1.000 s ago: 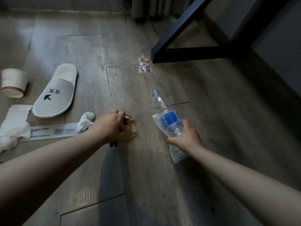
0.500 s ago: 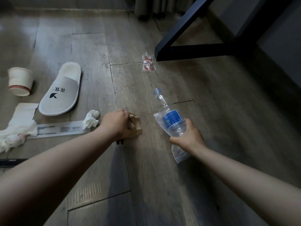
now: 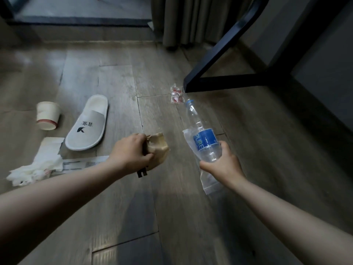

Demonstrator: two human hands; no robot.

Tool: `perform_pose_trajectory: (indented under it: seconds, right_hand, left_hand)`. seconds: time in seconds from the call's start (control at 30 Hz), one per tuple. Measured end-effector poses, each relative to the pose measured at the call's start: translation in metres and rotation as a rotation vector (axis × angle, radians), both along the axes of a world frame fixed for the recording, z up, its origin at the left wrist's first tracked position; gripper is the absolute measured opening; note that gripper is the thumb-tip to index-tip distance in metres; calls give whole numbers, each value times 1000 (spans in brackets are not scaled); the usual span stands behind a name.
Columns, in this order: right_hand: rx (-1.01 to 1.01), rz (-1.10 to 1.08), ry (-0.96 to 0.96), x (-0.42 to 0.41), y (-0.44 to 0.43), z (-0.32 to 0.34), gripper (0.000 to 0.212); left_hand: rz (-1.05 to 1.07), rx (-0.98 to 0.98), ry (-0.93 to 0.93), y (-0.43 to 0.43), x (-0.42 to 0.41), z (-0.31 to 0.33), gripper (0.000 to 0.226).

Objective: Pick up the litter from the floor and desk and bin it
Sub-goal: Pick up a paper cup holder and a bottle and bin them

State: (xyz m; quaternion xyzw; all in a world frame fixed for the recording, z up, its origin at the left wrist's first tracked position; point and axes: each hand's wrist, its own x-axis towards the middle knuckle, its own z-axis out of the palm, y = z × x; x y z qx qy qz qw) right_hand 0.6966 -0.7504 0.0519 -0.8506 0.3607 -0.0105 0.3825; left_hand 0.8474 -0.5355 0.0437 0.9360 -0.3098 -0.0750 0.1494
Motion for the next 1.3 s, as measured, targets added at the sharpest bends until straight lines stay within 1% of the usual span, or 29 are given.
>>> perform_pose_trajectory:
  seconds: [0.13,0.27,0.33,0.4,0.5,0.57,0.67,0.7,0.83,0.93,1.07,1.17,1.3]
  right_hand:
    - [2,-10,-65,14,2,15,72]
    - [59,-40,-71,28,-1,15,70]
    - [97,-57,-63,33,0,17,68]
    - [135,-95,-44,38,4,23,66]
    - [172,-137,-11,37,18,39,66]
    - [191,-171,13,32,30,59,63]
    - [233,-204,39,26,49,105,58]
    - [242,-208,48,24,55,122,57]
    - [262,-220,59,18,72,209,54]
    - [274,-212,39,20,77,290,55]
    - [272,-213,-41,23,79,414,56]
    - [274,-201,-138,22,81,517,59]
    - [286,-150,-247,16,82,651,55]
  left_hand:
    - [29,-102,-7,-6,12,27,26]
    - [105,-202,36,-13,24,29,29]
    - [165,-288,114,-14,28,24,31]
    - [263,-361,238,-11,23,27,29]
    - [416,-405,327,4,5,44,28]
    - [491,-415,387,19,-7,61,30]
    - [532,-447,573,39,-20,93,33]
    - [539,-436,603,43,-24,108,35]
    - [557,-416,601,49,-32,192,35]
    - [556,-423,568,50,-28,276,33]
    - [529,-451,519,51,-23,397,33]
    - [531,-522,496,45,-26,499,26]
    - [514,-702,458,27,-36,638,17]
